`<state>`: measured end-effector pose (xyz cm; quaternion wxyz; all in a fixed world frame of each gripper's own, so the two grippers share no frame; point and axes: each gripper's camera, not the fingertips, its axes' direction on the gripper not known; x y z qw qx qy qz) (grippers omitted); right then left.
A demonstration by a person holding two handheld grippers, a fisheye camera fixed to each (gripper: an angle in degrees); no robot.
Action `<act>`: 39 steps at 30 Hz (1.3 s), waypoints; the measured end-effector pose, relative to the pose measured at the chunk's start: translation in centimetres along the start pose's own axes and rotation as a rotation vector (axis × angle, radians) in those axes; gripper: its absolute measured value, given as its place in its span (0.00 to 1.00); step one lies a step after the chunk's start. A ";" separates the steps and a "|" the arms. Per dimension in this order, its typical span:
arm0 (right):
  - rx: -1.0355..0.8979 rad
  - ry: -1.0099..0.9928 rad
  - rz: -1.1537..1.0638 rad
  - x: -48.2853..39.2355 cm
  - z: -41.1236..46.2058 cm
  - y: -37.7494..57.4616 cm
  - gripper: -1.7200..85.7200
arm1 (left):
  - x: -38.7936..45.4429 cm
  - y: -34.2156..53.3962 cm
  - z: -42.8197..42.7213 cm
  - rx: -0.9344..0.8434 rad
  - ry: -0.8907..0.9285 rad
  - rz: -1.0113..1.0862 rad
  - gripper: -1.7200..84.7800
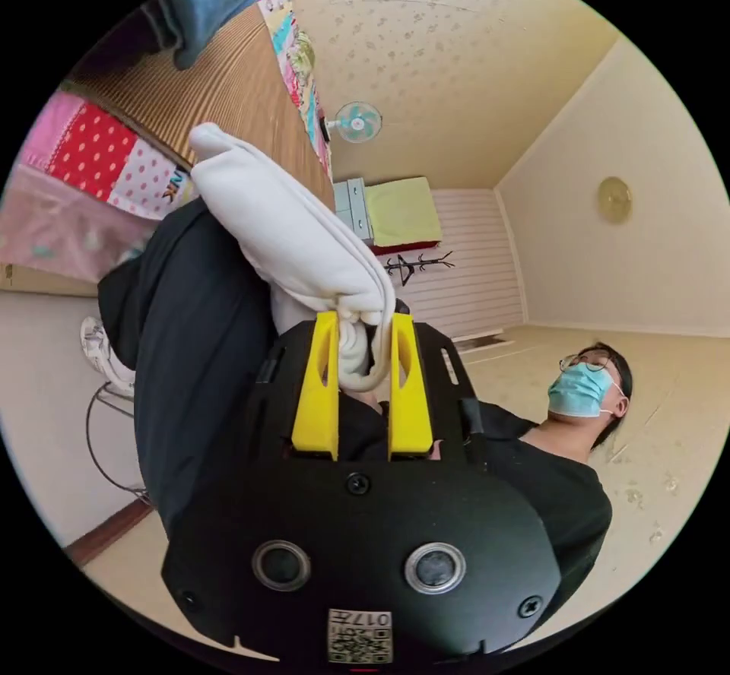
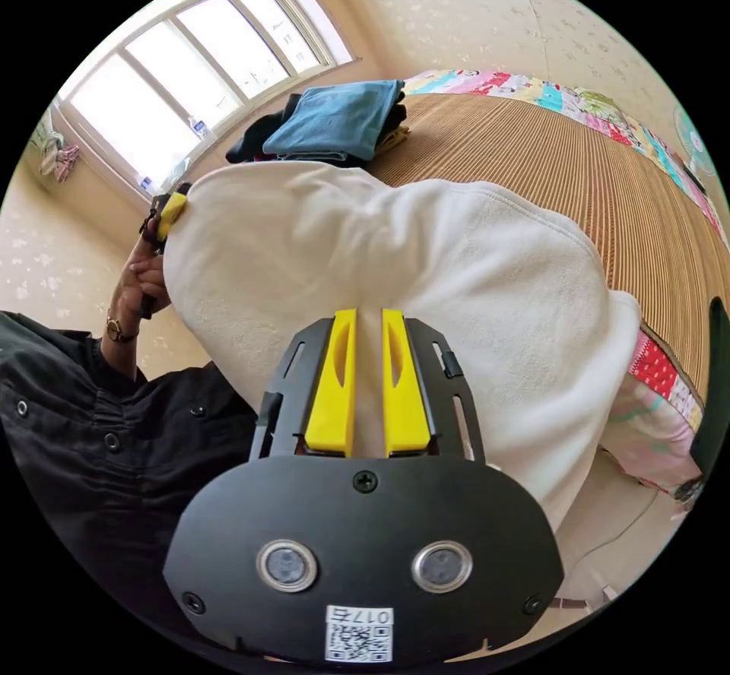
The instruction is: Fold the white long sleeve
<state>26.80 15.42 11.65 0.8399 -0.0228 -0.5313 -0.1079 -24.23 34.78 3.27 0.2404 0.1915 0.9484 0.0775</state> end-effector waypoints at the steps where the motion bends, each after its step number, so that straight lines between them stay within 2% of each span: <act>1: 0.051 -0.013 0.008 0.5 -1.5 0.7 0.08 | 2.4 -1.1 2.1 -0.040 0.000 0.089 0.13; 5: 0.248 0.004 0.121 3.3 -8.9 4.1 0.07 | 8.9 -3.5 12.8 -0.232 -0.012 0.369 0.12; 7: 0.332 0.032 0.189 5.3 -12.2 6.1 0.06 | 9.5 -3.4 18.5 -0.333 0.005 0.412 0.12; 9: 0.336 0.035 0.233 7.6 -13.8 7.7 0.06 | 9.5 -2.4 24.2 -0.430 0.007 0.439 0.12; 12: 0.114 -0.177 0.296 11.7 -11.6 8.7 0.05 | 8.3 0.8 32.1 -0.562 0.029 0.465 0.15; 16: 0.321 -0.456 0.464 15.0 -11.8 13.9 0.05 | 7.0 6.1 35.6 -0.729 0.293 0.524 0.15; 18: 0.356 -0.600 0.513 16.6 -11.5 15.0 0.05 | 6.2 7.0 33.8 -0.676 0.226 0.543 0.14; 21: 0.392 -0.669 0.526 17.1 -12.2 15.0 0.05 | 3.8 7.2 27.0 -0.390 -0.055 0.506 0.16; 23: 0.413 -0.661 0.494 16.0 -13.5 13.6 0.04 | 0.1 7.3 21.2 -0.172 -0.309 0.332 0.18; 24: 0.415 -0.663 0.491 15.8 -13.7 13.1 0.04 | -1.0 7.3 20.1 -0.140 -0.350 0.278 0.19; 25: 0.419 -0.677 0.477 15.3 -14.0 11.9 0.04 | -3.2 7.5 18.3 -0.107 -0.379 0.184 0.21; 28: 0.442 -0.684 0.423 13.5 -14.7 8.4 0.04 | -7.2 7.8 15.6 -0.068 -0.263 0.062 0.22; 31: 0.487 -0.708 0.348 10.6 -14.8 5.1 0.04 | -6.8 8.1 12.5 0.021 -0.191 0.103 0.22; 34: 0.526 -0.650 0.273 7.4 -14.4 2.8 0.04 | -5.9 8.0 9.2 0.053 -0.272 0.149 0.22; 36: 0.366 -0.501 0.261 5.7 -13.4 1.1 0.05 | -6.9 8.3 7.8 0.047 -0.366 0.091 0.25; 38: 0.039 -0.252 0.170 2.8 -11.8 -0.8 0.05 | -8.2 9.6 6.7 0.071 -0.397 0.036 0.29; 39: -0.010 -0.208 0.137 2.1 -11.7 -0.8 0.05 | -8.4 10.1 6.5 0.078 -0.399 0.035 0.30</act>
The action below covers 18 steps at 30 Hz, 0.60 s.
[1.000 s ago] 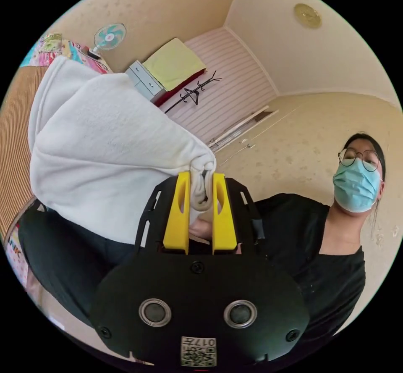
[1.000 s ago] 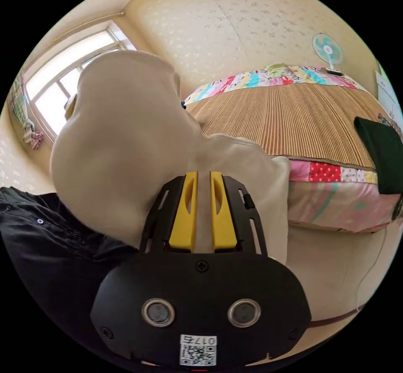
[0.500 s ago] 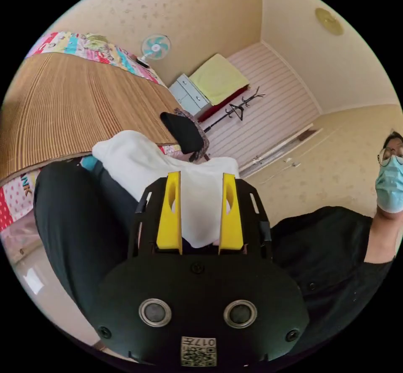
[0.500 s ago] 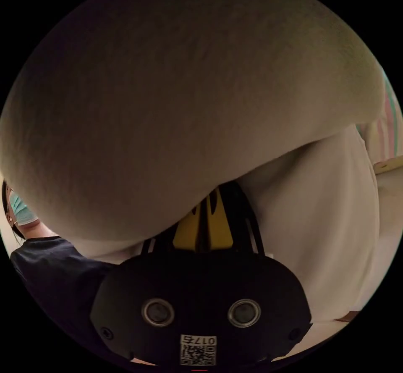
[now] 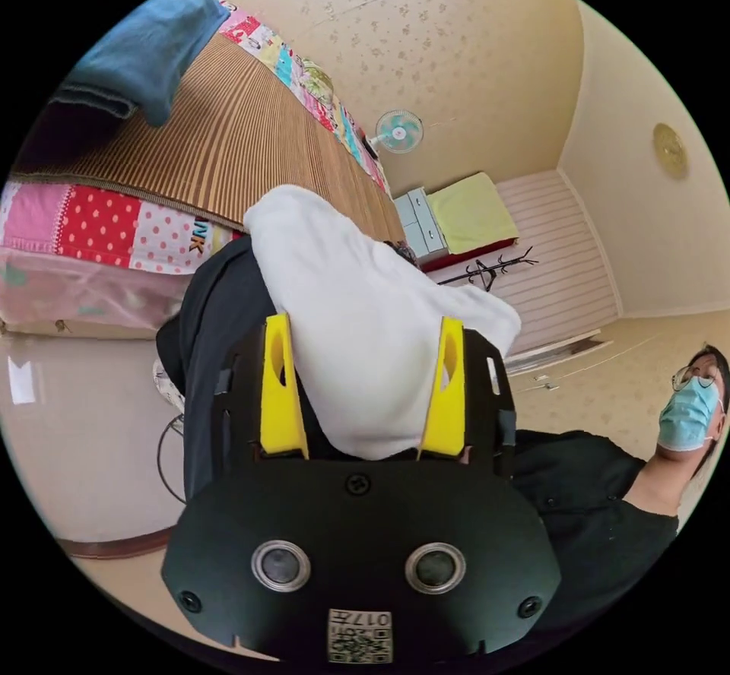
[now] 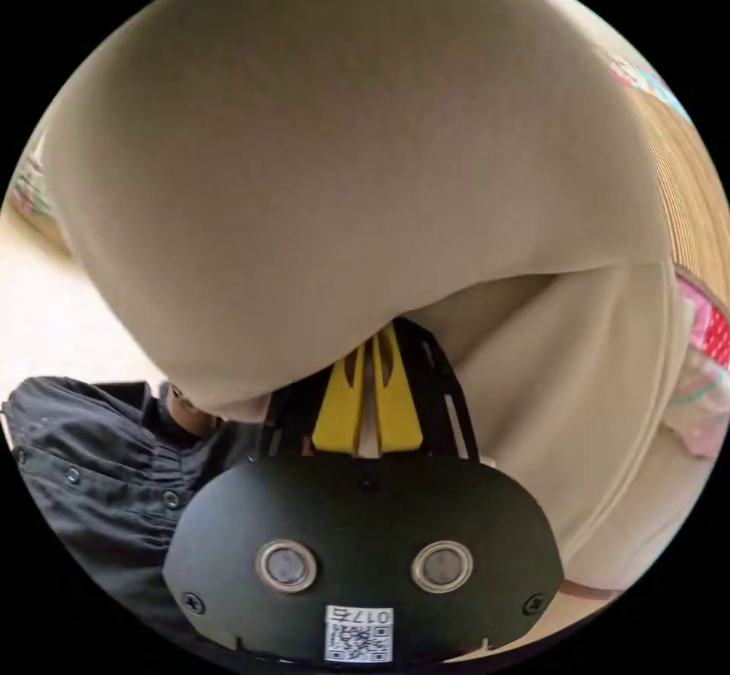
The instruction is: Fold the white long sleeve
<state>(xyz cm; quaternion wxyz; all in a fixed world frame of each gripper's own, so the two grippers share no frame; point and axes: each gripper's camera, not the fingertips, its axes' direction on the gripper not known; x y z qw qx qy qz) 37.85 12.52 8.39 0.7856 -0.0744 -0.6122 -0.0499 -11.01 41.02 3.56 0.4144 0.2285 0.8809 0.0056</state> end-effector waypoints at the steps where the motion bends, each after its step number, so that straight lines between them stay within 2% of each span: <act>1: -0.026 0.047 -0.047 -0.9 -0.4 0.8 0.06 | -0.1 1.0 -0.3 0.021 0.006 0.011 0.29; 5: 0.048 0.098 -0.009 0.1 -6.0 5.0 0.08 | 1.2 4.7 -2.3 0.173 0.078 0.090 0.23; 7: 0.108 0.022 0.033 1.9 -9.1 6.7 0.10 | 2.5 5.6 -2.7 0.200 0.101 0.151 0.22; 9: 0.191 -0.155 0.093 4.8 -12.2 8.0 0.12 | 3.5 5.6 -2.2 0.146 0.091 0.189 0.22; 11: 0.283 -0.511 0.198 10.3 -14.9 8.8 0.17 | 4.6 5.0 -0.4 0.039 0.064 0.245 0.23; 12: 0.299 -0.605 0.225 11.8 -15.1 8.8 0.19 | 4.7 4.9 0.2 0.010 0.073 0.259 0.23; 14: 0.310 -0.968 0.325 17.0 -14.5 8.2 0.25 | 5.3 4.6 2.4 -0.084 0.126 0.288 0.26; 16: 0.287 -1.130 0.383 19.1 -13.5 7.3 0.27 | 6.3 4.7 3.4 -0.120 0.112 0.338 0.26; 18: 0.243 -1.118 0.404 19.7 -13.3 6.0 0.27 | 7.2 4.8 4.5 -0.176 0.077 0.368 0.27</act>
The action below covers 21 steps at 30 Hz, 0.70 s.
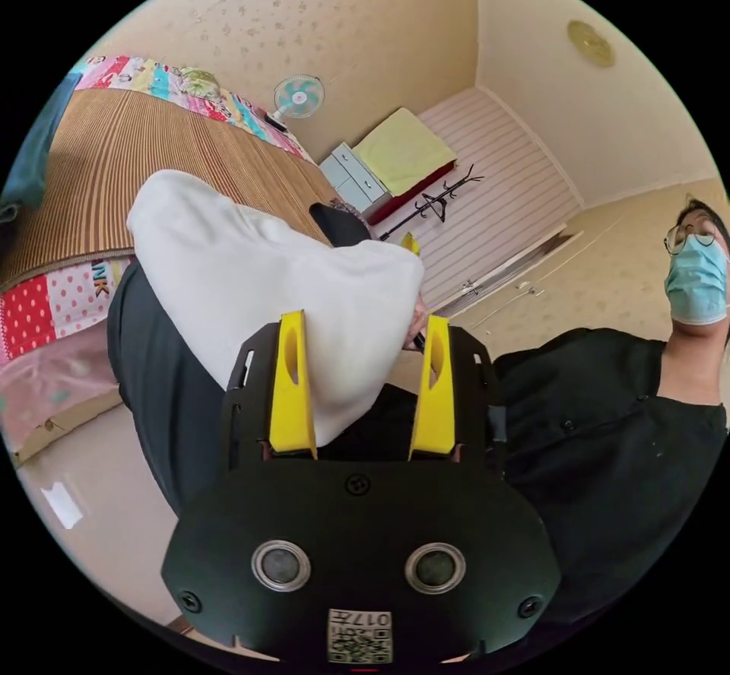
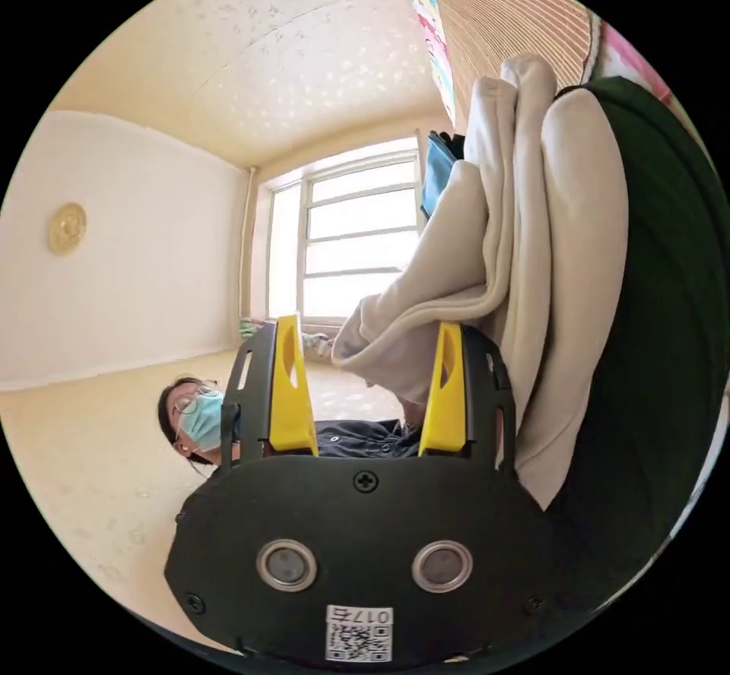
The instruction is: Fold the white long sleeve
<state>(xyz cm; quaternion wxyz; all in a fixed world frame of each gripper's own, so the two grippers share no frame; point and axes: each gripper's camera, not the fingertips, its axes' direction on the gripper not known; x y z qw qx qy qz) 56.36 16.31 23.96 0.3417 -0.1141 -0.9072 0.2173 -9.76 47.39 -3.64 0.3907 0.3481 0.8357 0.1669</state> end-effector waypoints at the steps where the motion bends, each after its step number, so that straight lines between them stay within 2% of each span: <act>1: -0.019 0.076 0.012 -0.5 0.6 -1.0 0.26 | 0.4 -0.2 0.6 -0.032 -0.013 0.012 0.28; 3: -0.068 0.223 0.014 -1.7 2.5 -2.5 0.24 | 0.9 -0.2 1.1 -0.063 -0.039 0.038 0.28; 7: -0.322 0.609 -0.030 -4.9 9.9 -6.4 0.19 | 1.9 -0.3 1.1 -0.116 -0.105 0.087 0.28; 9: -0.453 0.780 -0.148 -7.5 13.9 -6.9 0.17 | 1.9 -0.2 -0.4 -0.079 -0.052 0.107 0.28; 11: -0.537 0.890 -0.456 -13.0 18.5 -4.5 0.16 | 0.9 0.8 -4.1 0.076 0.118 0.112 0.27; 14: -0.471 0.794 -0.774 -18.3 18.9 0.6 0.15 | -1.5 3.0 -8.9 0.290 0.294 0.114 0.19; 16: -0.369 0.752 -0.800 -18.3 16.3 2.3 0.14 | -2.9 4.0 -10.5 0.343 0.267 0.071 0.20; 18: -0.210 0.765 -0.688 -15.8 11.8 2.9 0.14 | -4.3 4.3 -11.0 0.317 0.200 0.004 0.21; 20: -0.015 0.884 -0.408 -9.9 5.3 3.7 0.13 | -5.6 4.0 -10.6 0.263 0.163 -0.052 0.23; 21: 0.006 0.915 -0.345 -8.2 3.9 4.0 0.13 | -5.8 3.8 -10.4 0.253 0.163 -0.059 0.23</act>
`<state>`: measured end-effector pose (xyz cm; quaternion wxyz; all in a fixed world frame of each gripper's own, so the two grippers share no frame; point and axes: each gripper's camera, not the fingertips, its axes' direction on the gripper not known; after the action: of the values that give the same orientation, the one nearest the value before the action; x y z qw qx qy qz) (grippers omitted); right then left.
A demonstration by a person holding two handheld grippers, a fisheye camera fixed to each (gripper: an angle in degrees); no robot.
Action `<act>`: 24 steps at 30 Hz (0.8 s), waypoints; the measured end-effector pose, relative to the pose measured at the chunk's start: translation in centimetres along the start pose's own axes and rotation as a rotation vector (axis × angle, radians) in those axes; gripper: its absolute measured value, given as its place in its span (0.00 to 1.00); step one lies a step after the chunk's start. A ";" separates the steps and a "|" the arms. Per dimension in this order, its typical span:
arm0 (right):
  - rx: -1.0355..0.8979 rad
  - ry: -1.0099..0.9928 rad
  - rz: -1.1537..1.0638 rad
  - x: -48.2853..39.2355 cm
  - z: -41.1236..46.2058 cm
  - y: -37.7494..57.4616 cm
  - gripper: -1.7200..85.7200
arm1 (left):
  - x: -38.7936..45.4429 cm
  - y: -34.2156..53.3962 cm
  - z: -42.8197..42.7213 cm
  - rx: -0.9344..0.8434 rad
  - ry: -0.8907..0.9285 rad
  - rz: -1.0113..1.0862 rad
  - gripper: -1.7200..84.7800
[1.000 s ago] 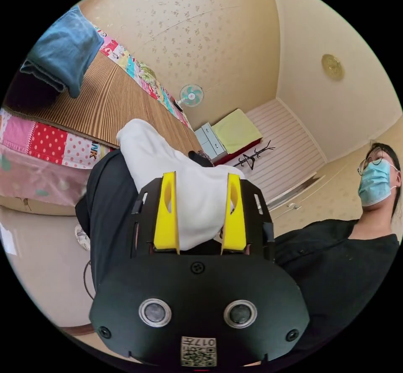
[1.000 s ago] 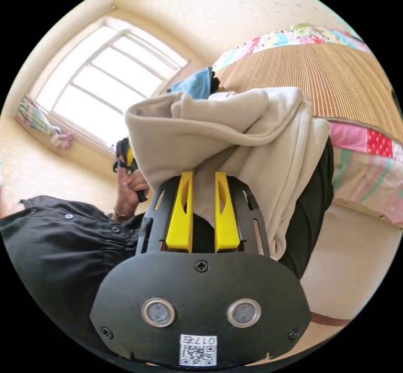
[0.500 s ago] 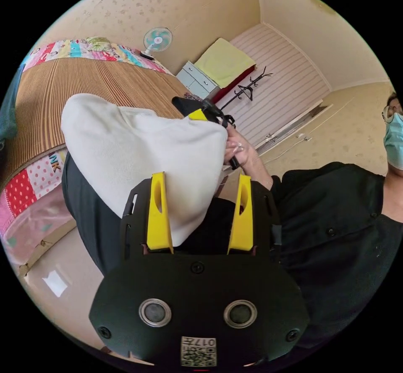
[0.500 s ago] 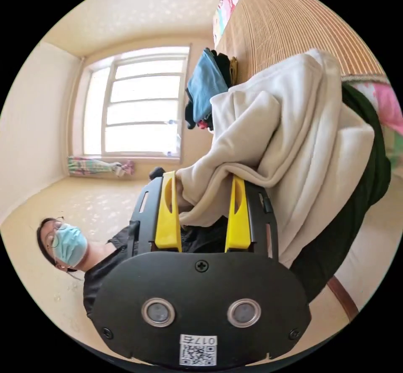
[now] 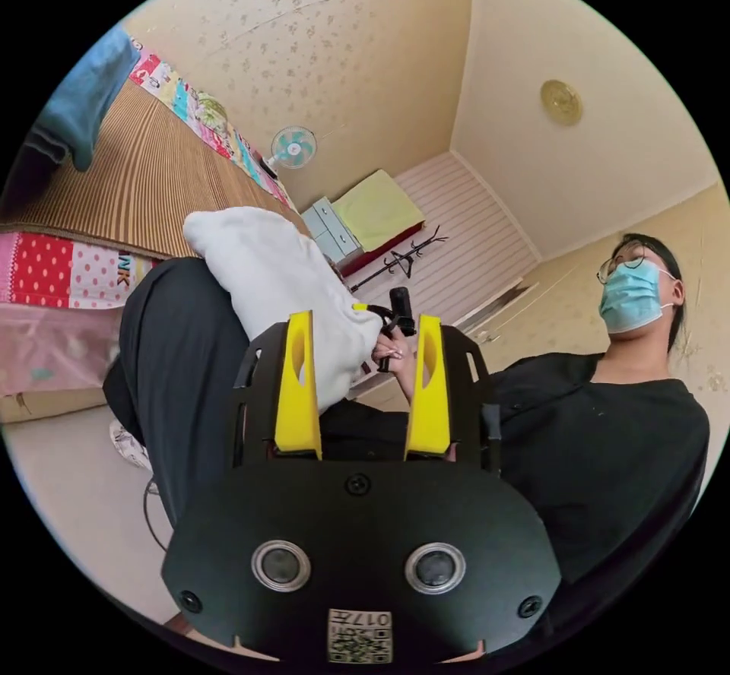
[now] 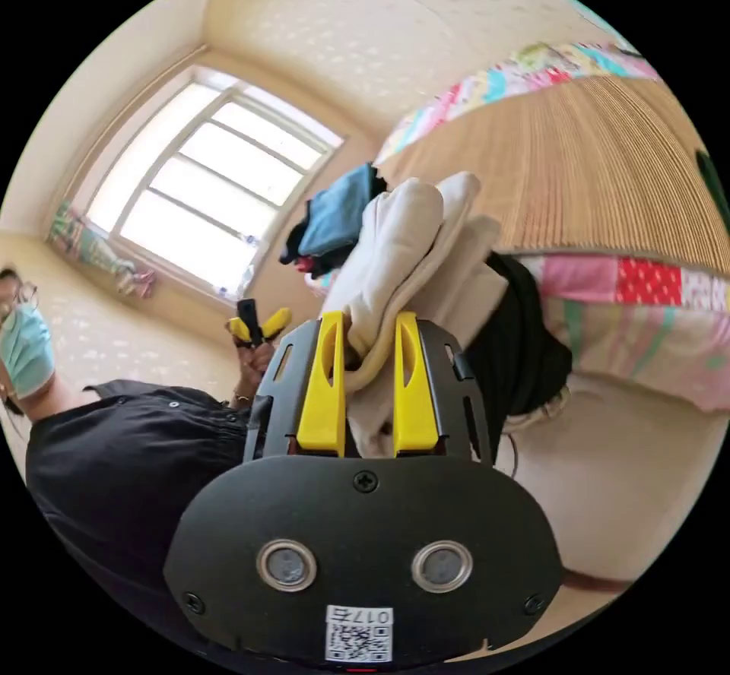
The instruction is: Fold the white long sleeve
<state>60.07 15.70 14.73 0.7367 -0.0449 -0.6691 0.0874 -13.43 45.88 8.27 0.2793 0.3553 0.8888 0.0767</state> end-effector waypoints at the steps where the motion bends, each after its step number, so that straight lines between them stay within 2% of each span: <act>1: -0.046 0.050 0.085 3.0 0.9 2.1 0.13 | -0.5 -0.3 0.6 -0.024 -0.002 -0.015 0.23; 5: 0.114 -0.245 0.207 7.6 -0.6 6.5 0.13 | -2.4 -1.3 4.1 -0.168 -0.118 -0.098 0.25; 7: 0.148 -0.263 0.208 7.8 -1.3 6.5 0.14 | -3.4 -1.4 5.3 -0.173 -0.207 -0.130 0.26; 10: 0.206 -0.280 0.217 7.7 -2.1 5.4 0.22 | -6.0 -1.7 6.9 -0.158 -0.252 -0.175 0.26; 14: 0.051 -0.275 0.204 7.2 2.2 1.6 0.28 | -9.5 -2.6 10.2 -0.196 -0.200 -0.232 0.22; 17: -0.112 -0.353 0.214 6.7 8.8 -0.6 0.26 | -10.8 -3.6 12.7 -0.236 -0.196 -0.243 0.19; 21: -0.139 -0.198 0.138 2.9 11.7 -3.4 0.21 | -8.1 -6.8 12.4 -0.190 -0.204 -0.062 0.16; 24: -0.039 -0.215 0.093 0.4 12.0 -5.0 0.20 | -7.5 -10.3 10.8 -0.139 -0.223 -0.026 0.17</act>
<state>48.49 10.27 17.23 0.6547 -0.0805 -0.7430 0.1130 -9.06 32.58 -0.86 0.4012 0.3300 0.8492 0.0945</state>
